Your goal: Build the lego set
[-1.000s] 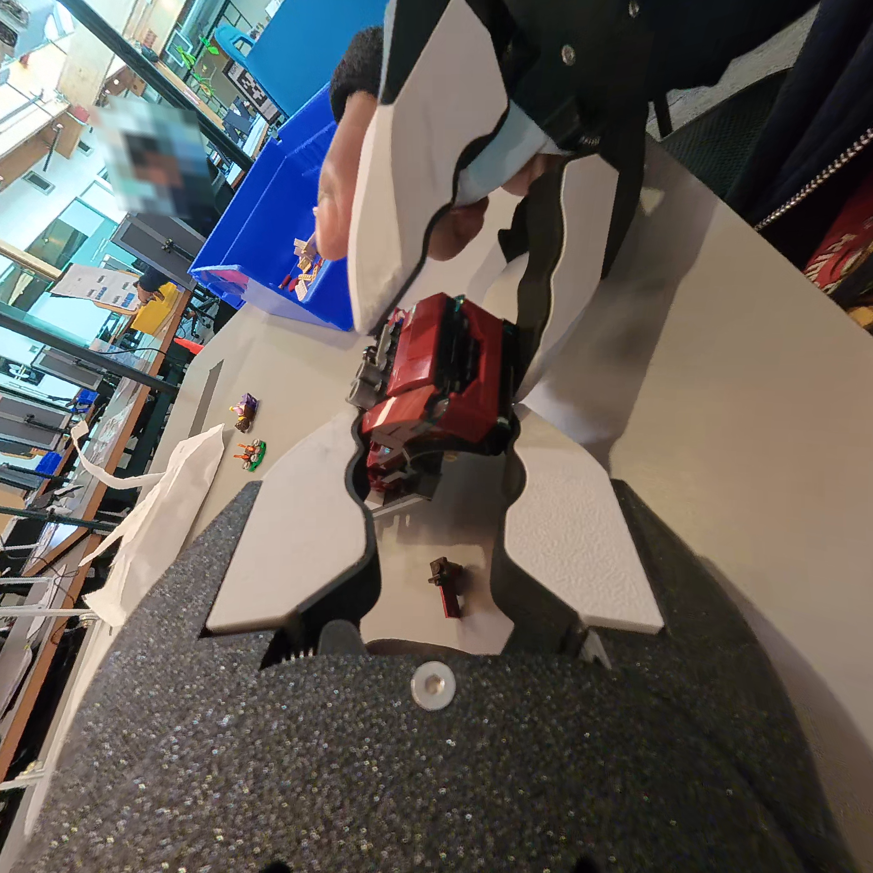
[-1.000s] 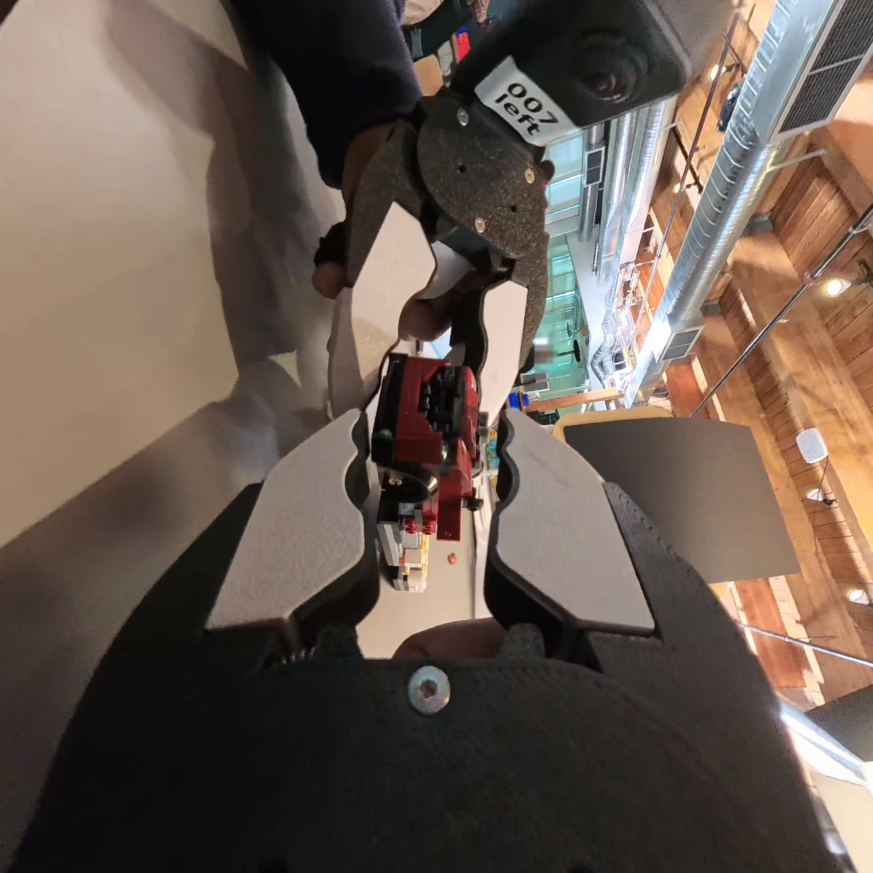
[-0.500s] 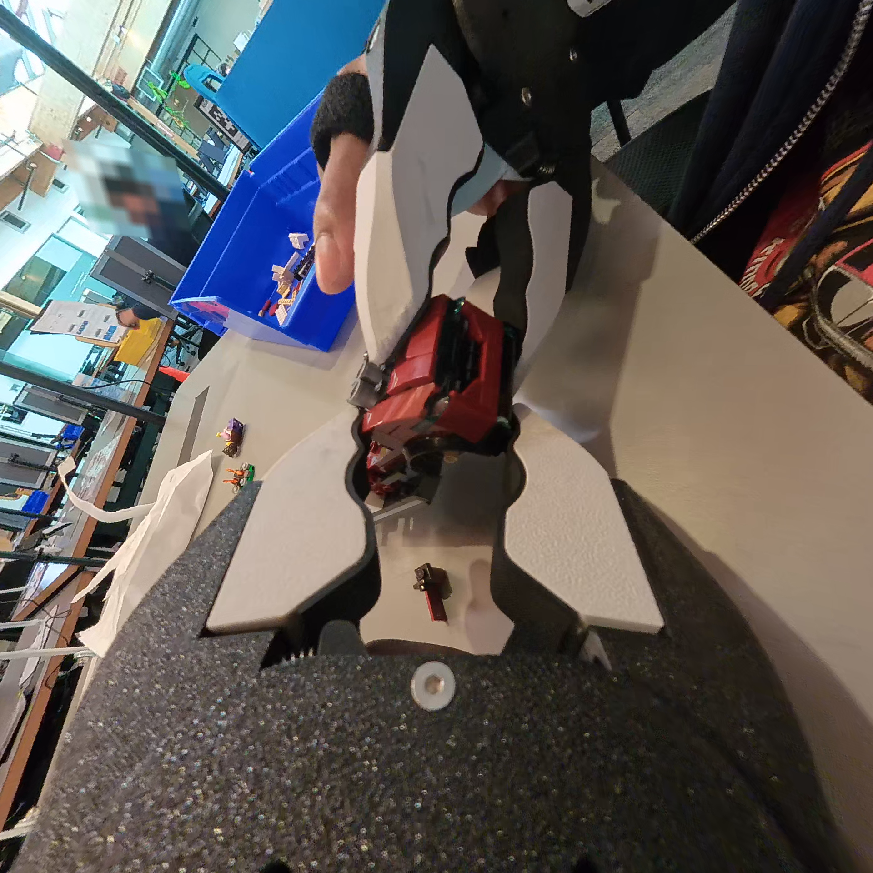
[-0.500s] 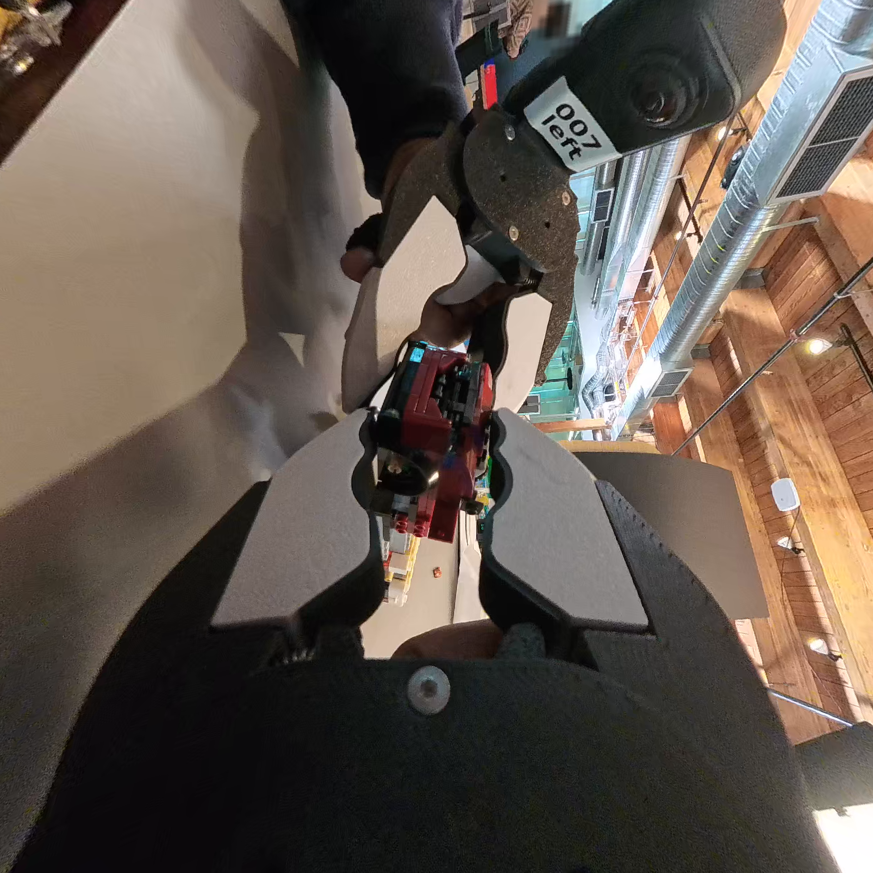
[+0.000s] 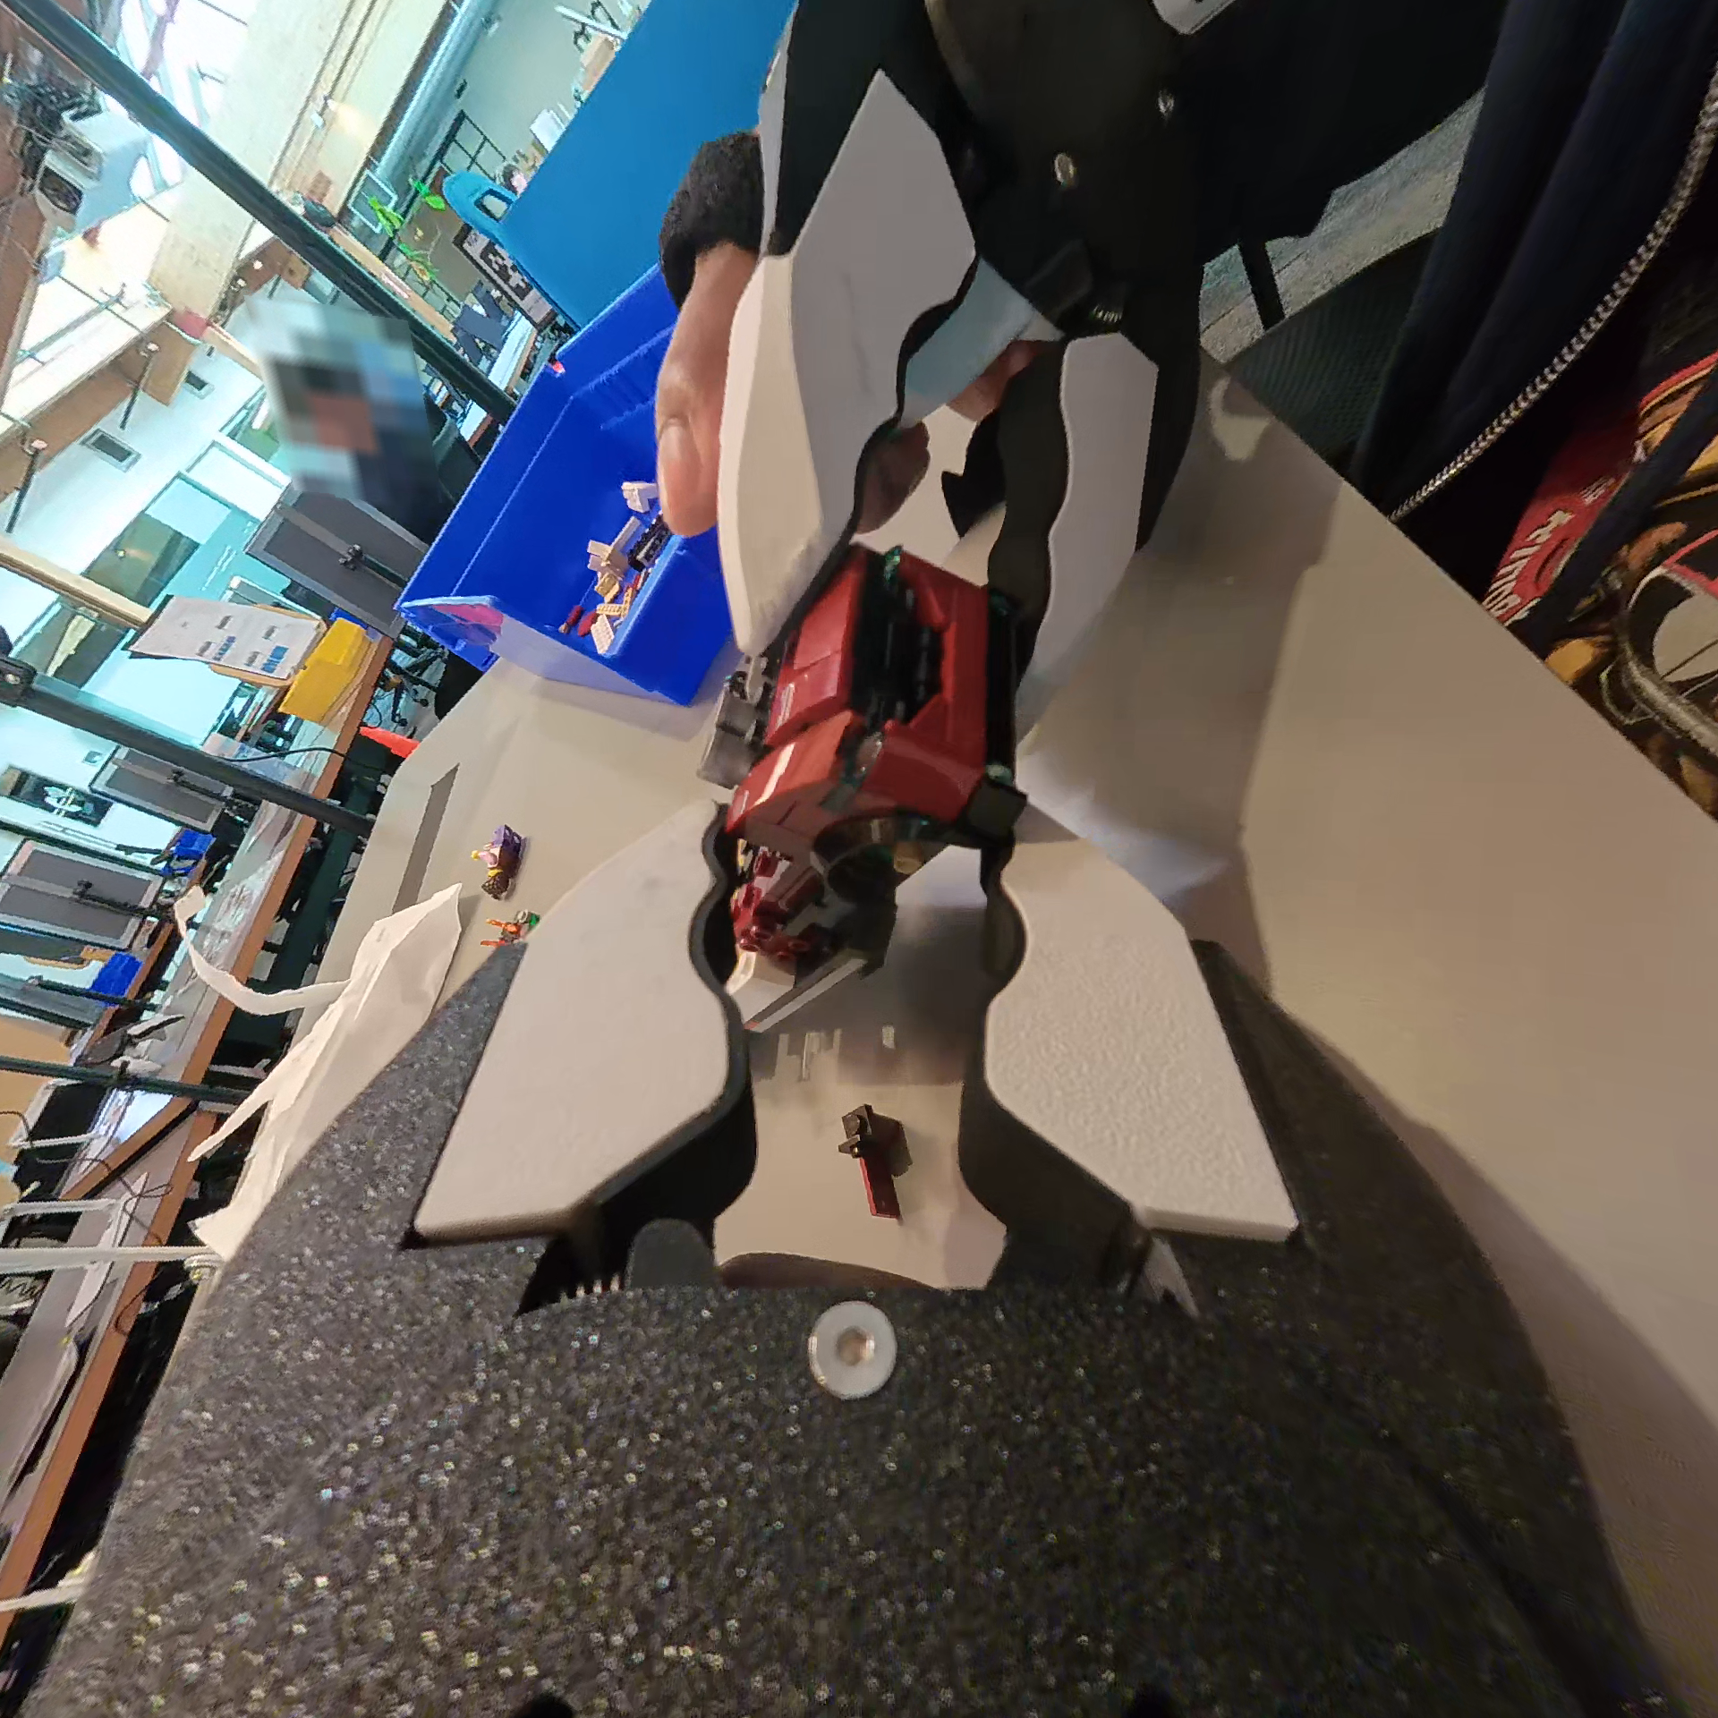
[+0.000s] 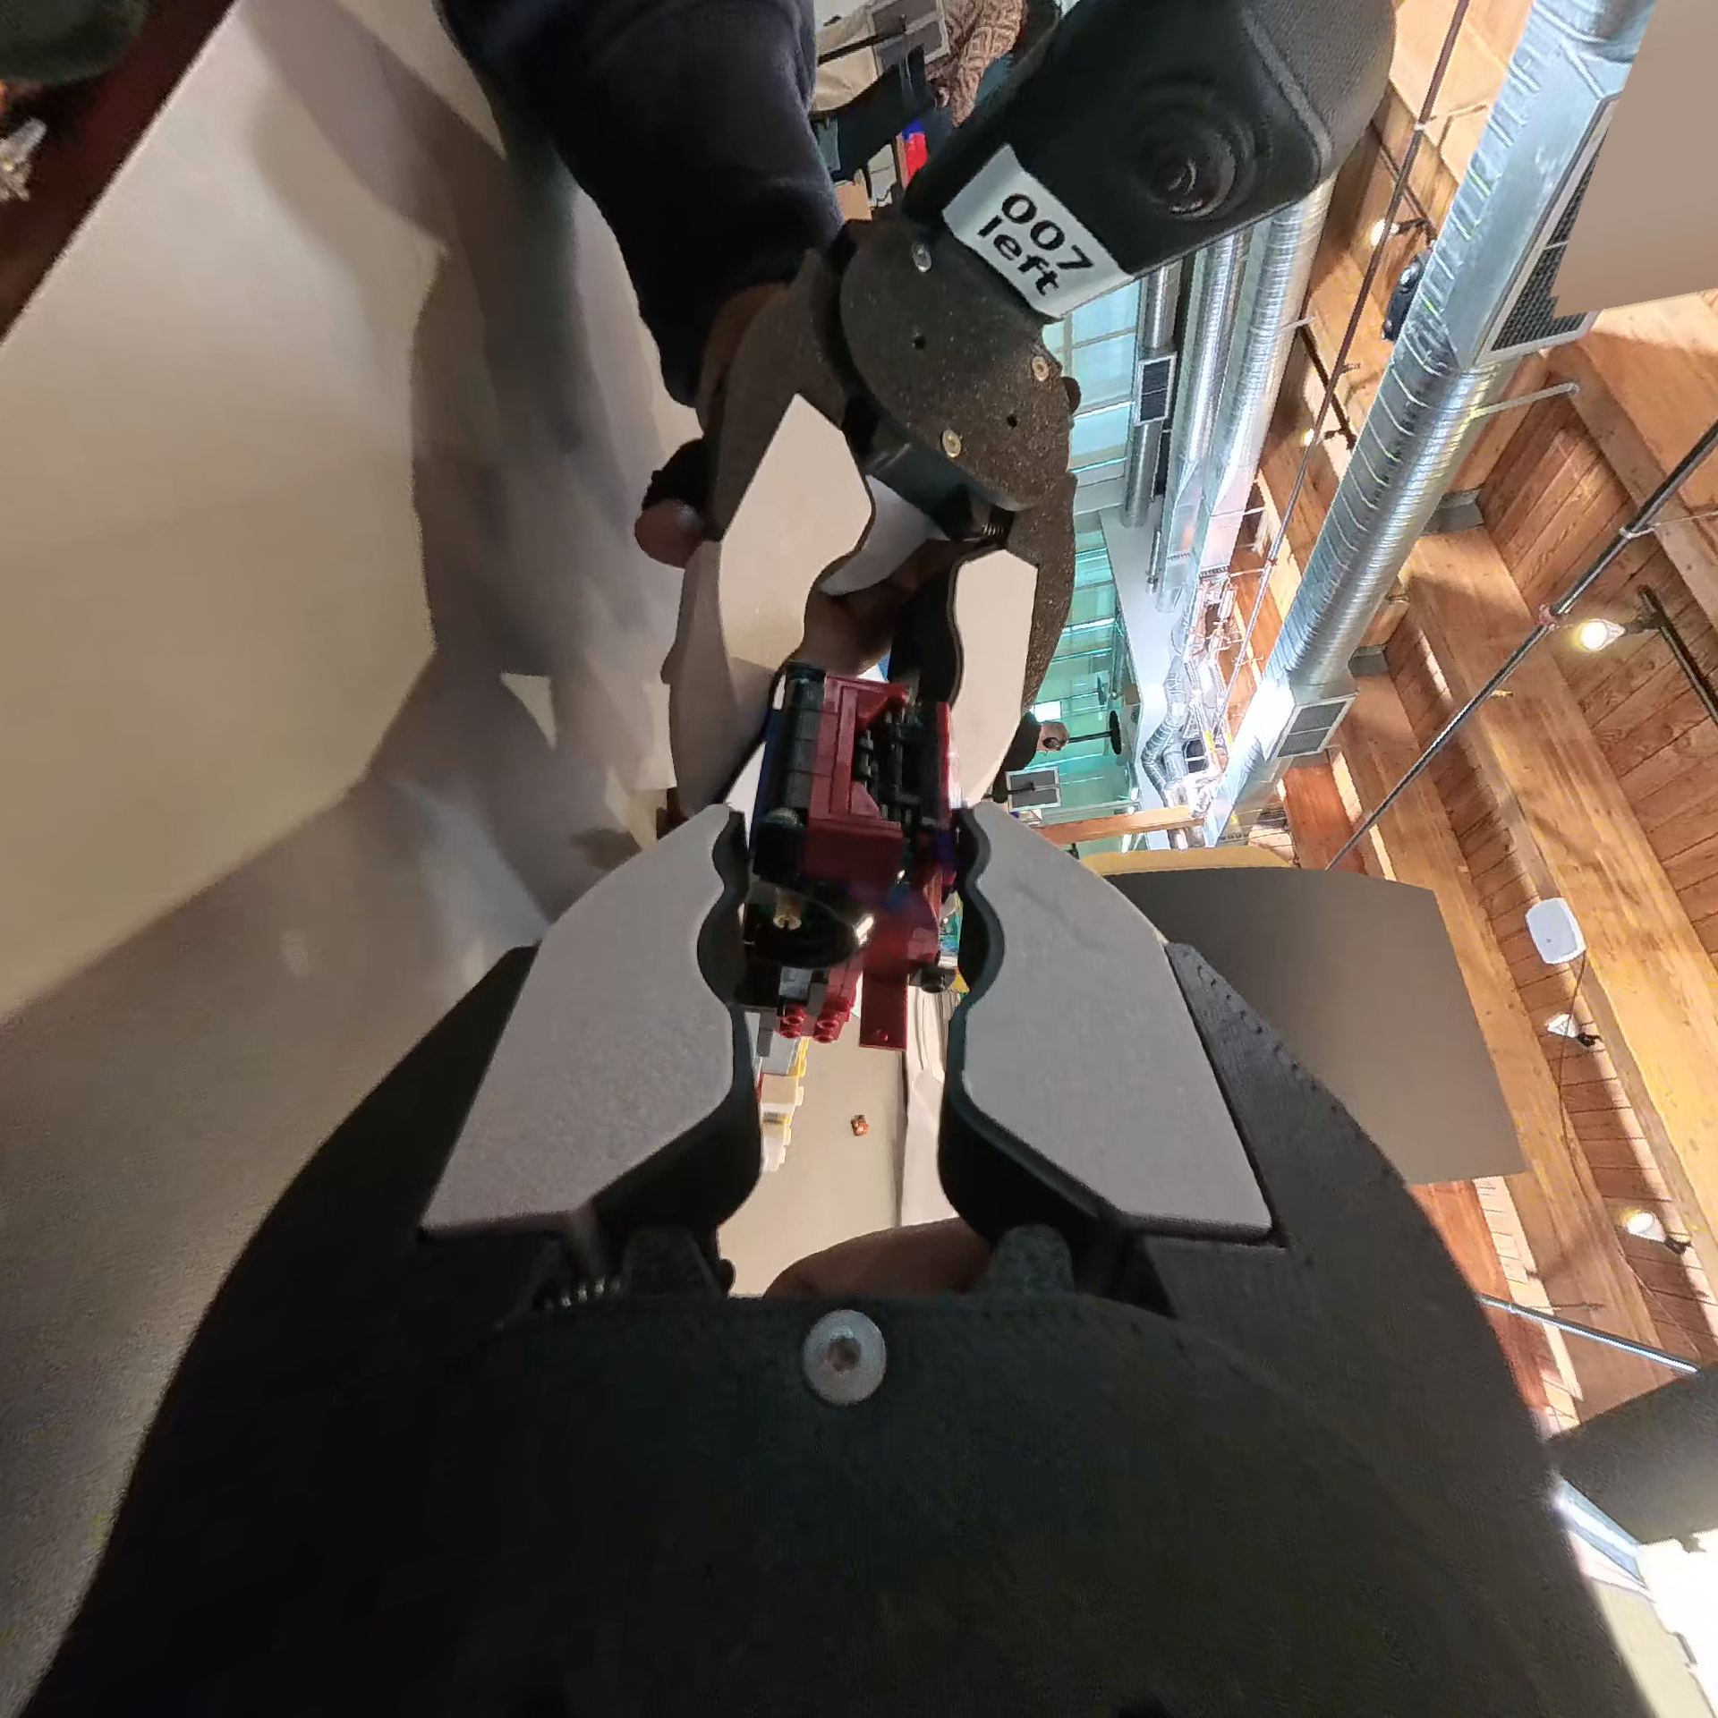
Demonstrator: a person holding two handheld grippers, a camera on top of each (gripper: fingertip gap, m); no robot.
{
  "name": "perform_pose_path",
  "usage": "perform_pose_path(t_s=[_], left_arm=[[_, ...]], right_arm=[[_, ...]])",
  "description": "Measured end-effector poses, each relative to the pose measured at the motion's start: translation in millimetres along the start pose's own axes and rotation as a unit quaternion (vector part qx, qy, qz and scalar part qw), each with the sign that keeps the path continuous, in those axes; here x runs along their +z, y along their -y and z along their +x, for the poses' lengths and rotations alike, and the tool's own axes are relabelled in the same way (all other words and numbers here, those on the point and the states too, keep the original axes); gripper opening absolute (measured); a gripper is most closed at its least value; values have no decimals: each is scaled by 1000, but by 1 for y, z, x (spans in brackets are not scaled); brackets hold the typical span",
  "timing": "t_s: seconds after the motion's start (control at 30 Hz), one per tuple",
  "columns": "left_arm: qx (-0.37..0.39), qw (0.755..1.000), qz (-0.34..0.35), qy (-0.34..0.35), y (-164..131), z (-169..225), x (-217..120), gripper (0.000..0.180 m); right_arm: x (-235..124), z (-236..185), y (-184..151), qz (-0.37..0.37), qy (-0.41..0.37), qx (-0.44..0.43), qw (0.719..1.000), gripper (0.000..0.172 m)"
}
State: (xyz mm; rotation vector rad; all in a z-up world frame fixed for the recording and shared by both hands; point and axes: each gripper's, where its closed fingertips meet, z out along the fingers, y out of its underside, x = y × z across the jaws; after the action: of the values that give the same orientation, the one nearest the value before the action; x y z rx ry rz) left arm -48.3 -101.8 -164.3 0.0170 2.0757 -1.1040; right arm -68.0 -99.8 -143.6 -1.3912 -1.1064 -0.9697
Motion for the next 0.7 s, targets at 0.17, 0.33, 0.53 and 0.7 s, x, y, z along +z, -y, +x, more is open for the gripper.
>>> perform_pose_path(t_s=[0.17,0.33,0.53,0.7], left_arm=[[-7,1000,21,1,7,-1,-2,49],[-3,1000,30,-9,10,4,-2,49],[3,999,28,-15,10,6,-4,49],[-30,999,10,-27,1,4,-7,51]], right_arm=[[-1,5,4,15,-19,20,1000,43],[0,2,7,24,-16,14,999,44],[2,0,8,22,-16,26,999,44],[4,-4,-1,-16,-22,-3,1000,44]])
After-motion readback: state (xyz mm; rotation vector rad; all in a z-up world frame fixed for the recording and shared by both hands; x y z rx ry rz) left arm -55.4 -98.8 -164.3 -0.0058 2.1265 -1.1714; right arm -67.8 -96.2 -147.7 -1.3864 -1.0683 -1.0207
